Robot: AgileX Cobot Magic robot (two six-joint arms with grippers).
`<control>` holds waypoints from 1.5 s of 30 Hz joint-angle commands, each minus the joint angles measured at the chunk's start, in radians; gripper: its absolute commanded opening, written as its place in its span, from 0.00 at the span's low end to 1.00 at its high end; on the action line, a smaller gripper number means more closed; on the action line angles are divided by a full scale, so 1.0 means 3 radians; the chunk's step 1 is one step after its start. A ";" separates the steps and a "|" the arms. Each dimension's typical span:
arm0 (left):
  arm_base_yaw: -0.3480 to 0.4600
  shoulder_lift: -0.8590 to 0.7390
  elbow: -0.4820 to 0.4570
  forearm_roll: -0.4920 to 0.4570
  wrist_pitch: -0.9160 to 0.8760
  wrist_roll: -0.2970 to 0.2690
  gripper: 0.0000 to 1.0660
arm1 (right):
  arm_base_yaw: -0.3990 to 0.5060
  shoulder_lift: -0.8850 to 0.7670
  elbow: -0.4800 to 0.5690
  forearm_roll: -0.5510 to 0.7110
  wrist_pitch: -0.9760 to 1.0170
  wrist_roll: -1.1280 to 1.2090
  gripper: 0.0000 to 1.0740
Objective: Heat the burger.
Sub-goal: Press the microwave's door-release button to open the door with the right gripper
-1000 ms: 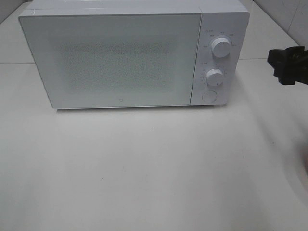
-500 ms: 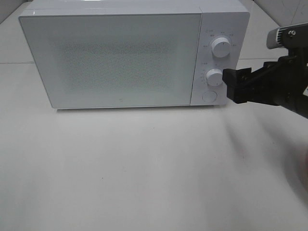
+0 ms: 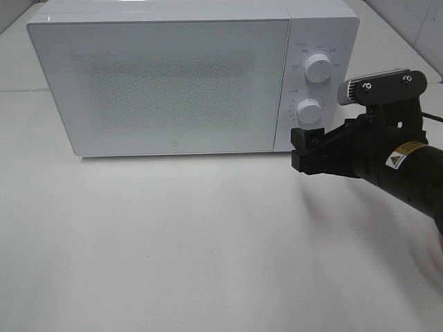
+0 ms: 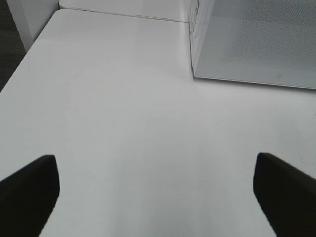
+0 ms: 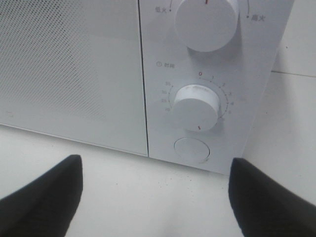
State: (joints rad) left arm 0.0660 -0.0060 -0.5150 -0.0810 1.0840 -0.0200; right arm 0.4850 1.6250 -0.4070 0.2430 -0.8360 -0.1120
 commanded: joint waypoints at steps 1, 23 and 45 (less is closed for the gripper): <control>0.0003 -0.0043 0.0003 -0.0017 -0.0060 0.0003 0.94 | 0.0093 0.0063 -0.0003 0.0140 -0.0107 0.0030 0.61; 0.0003 -0.0043 0.0003 -0.0017 -0.0060 0.0003 0.94 | 0.0100 0.0073 -0.0003 0.0130 -0.0513 0.3980 0.04; 0.0003 -0.0043 0.0003 -0.0017 -0.0060 0.0003 0.94 | -0.0163 0.0073 -0.0003 -0.0333 -0.0657 0.4660 0.00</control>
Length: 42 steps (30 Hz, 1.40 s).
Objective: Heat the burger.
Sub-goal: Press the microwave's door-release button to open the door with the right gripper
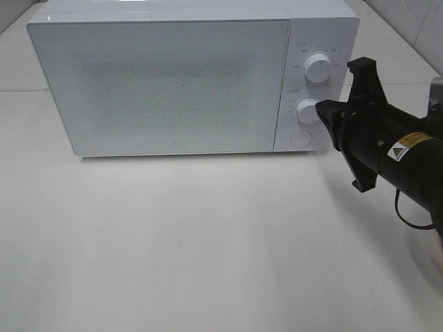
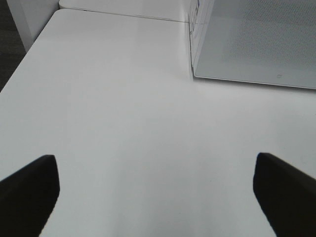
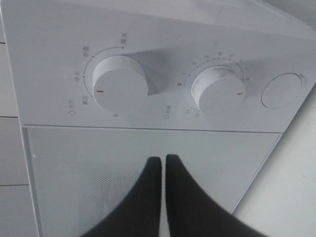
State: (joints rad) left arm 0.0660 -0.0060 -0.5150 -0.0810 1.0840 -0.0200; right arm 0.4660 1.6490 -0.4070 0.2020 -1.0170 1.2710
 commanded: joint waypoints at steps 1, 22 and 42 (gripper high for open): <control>0.0003 -0.0043 0.0003 -0.0017 -0.0060 0.0003 0.94 | -0.0180 -0.0007 -0.0003 -0.0270 -0.0053 0.0050 0.00; 0.0003 -0.0043 0.0003 -0.0017 -0.0060 0.0003 0.94 | -0.0327 0.0850 -0.0070 -0.0213 -0.0390 0.0487 0.00; 0.0003 -0.0043 0.0003 -0.0017 -0.0060 0.0000 0.94 | -0.0327 0.1320 -0.0540 -0.0220 -0.0290 0.0597 0.00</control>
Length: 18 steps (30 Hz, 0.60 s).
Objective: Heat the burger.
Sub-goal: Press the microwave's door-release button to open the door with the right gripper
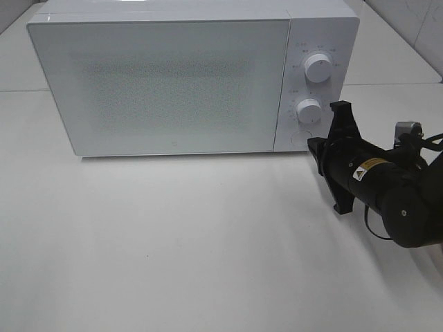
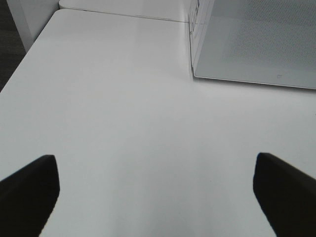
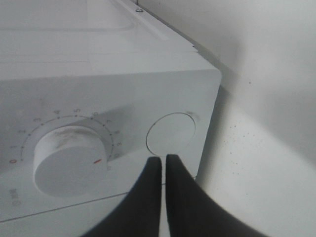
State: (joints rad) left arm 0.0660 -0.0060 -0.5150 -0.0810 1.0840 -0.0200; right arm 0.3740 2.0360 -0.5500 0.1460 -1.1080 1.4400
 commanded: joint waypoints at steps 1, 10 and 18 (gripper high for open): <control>0.0003 -0.0043 0.0003 -0.0017 -0.0060 0.0000 0.94 | -0.0020 0.0077 -0.0090 -0.0033 0.0013 0.0050 0.00; 0.0003 -0.0043 0.0003 -0.0017 -0.0060 0.0000 0.94 | -0.0020 0.0100 -0.0233 0.0053 0.0123 0.0060 0.00; 0.0003 -0.0043 0.0003 -0.0017 -0.0060 0.0000 0.94 | -0.0020 0.0100 -0.0330 0.0190 0.0350 0.0060 0.00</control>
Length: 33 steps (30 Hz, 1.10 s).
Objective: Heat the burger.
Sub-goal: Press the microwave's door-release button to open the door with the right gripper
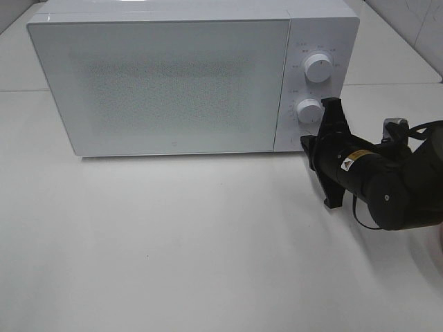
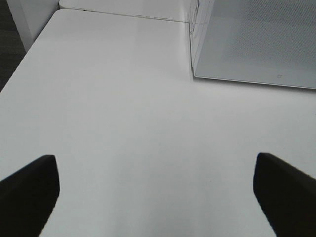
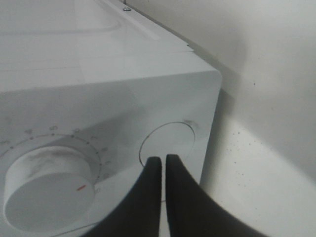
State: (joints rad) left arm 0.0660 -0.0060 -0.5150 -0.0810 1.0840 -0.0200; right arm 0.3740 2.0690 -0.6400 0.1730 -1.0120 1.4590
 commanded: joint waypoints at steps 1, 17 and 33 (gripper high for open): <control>0.0003 -0.0043 0.0003 -0.0017 -0.0060 0.0000 0.94 | -0.0020 -0.0003 -0.0030 0.0133 0.0030 -0.0013 0.00; 0.0003 -0.0043 0.0003 -0.0017 -0.0060 0.0000 0.94 | -0.0020 0.0160 -0.0237 0.0107 0.0020 0.0030 0.00; 0.0003 -0.0040 0.0003 -0.0017 -0.0060 0.0000 0.94 | -0.0020 0.0260 -0.0350 0.0307 -0.0287 -0.0043 0.00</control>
State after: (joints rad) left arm 0.0660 -0.0060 -0.5150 -0.0810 1.0840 -0.0200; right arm 0.3750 2.1520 -0.7250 0.2400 -1.0390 1.4590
